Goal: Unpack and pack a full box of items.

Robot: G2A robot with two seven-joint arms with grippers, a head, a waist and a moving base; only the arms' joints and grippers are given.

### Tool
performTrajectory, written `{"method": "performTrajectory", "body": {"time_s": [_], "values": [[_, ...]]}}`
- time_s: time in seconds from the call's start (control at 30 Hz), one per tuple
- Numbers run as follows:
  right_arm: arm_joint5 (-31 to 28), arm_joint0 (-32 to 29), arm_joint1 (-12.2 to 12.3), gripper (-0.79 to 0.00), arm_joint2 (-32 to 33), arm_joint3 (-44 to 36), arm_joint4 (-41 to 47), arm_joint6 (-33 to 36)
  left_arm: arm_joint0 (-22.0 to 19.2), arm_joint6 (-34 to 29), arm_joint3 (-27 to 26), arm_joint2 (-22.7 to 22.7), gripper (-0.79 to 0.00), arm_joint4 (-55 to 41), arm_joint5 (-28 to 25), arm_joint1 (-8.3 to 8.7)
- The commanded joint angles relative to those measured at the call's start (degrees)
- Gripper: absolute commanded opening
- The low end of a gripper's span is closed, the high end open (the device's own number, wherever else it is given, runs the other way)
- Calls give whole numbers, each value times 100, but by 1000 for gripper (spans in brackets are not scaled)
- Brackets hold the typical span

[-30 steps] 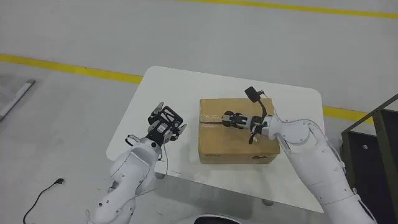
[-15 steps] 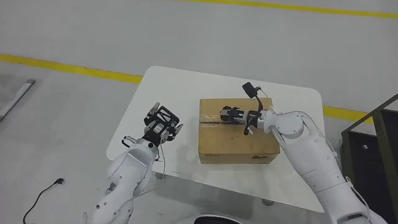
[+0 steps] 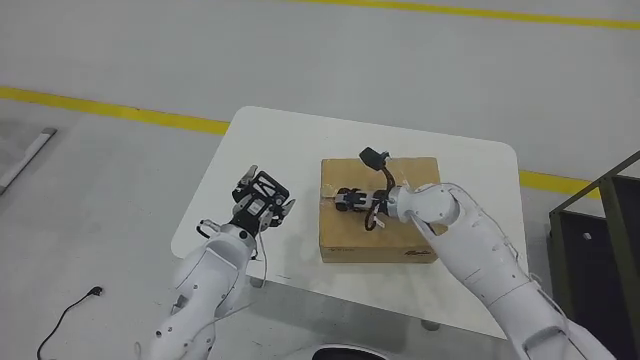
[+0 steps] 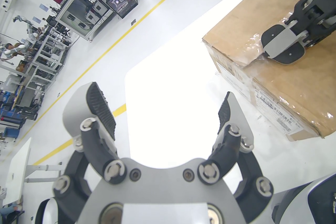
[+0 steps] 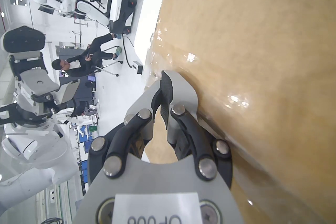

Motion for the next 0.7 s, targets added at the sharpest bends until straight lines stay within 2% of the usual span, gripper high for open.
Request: {"method": "performTrajectory", "body": {"time_s": [0.0,0.1,0.23,0.4,0.53,0.67], "values": [[-119,33,4,-785,101,29,170,17,13,-16,-7,0,0,-7,20,-1],[-260,28,95,-785,482,-36,358,39,22,-24,-16,2,0,8,25,0],[-183,-230,292,-785,974,-242,76,107,16,-23,1,28,0,-6,19,-4],[70,-487,387,-785,1084,-260,-330,139,-32,-8,30,118,0,-8,-7,-14],[63,-520,406,-785,1238,-309,-127,67,-57,-16,42,142,0,13,-22,-17],[8,-660,543,-785,1836,-588,133,70,-66,-24,39,176,0,30,-23,-20]]}}
